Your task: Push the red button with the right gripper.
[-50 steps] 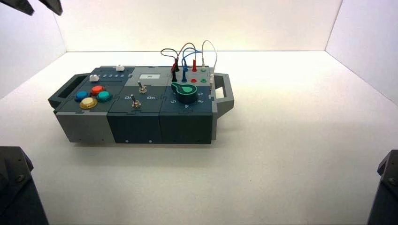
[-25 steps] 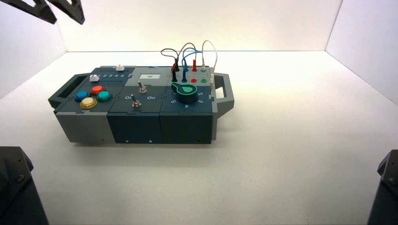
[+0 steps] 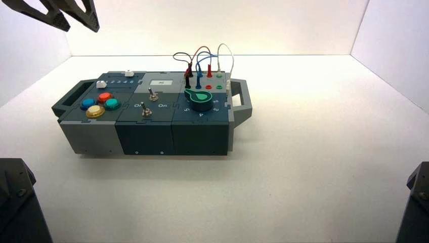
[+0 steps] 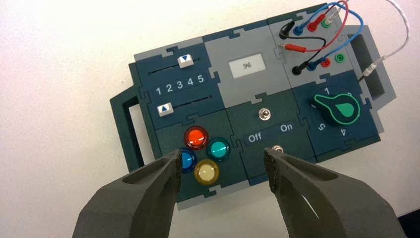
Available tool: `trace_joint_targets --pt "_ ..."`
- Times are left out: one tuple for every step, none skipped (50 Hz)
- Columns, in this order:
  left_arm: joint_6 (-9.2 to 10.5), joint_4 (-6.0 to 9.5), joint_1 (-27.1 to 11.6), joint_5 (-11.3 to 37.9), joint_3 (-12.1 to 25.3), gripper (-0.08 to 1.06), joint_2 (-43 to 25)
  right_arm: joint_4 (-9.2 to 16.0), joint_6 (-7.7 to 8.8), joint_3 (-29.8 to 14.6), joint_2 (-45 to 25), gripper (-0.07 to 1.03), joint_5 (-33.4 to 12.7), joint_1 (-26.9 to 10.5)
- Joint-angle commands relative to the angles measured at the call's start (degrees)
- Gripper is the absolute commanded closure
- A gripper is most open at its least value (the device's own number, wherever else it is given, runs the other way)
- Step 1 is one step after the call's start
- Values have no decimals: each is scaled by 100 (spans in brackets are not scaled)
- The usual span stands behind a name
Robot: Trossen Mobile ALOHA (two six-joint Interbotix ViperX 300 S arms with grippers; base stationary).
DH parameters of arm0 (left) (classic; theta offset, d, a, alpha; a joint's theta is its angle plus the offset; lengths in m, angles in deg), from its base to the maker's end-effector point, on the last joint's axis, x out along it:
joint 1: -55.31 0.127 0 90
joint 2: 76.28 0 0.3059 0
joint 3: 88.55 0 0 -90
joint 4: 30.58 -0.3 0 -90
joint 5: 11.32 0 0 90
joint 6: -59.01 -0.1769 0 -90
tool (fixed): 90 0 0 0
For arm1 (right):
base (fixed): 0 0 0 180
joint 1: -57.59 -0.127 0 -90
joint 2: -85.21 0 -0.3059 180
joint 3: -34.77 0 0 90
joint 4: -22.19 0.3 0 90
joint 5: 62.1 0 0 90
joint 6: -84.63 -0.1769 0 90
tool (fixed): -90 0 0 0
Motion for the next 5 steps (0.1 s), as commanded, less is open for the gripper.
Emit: trace_joint_targets --pt "-9 0 -44 -53 79 13 35 18 -53 -79 -35 7 62 26" --pt "-9 9 -35 -53 79 13 35 9 -53 -79 -35 7 70 26" --pt "-9 9 -35 -53 79 13 44 9 -53 -79 -35 7 70 26" --pt "-9 9 -35 -53 79 13 44 0 -53 -79 -35 7 70 26" --pt "-9 9 -35 -53 79 13 53 0 -53 -79 -35 7 70 26"
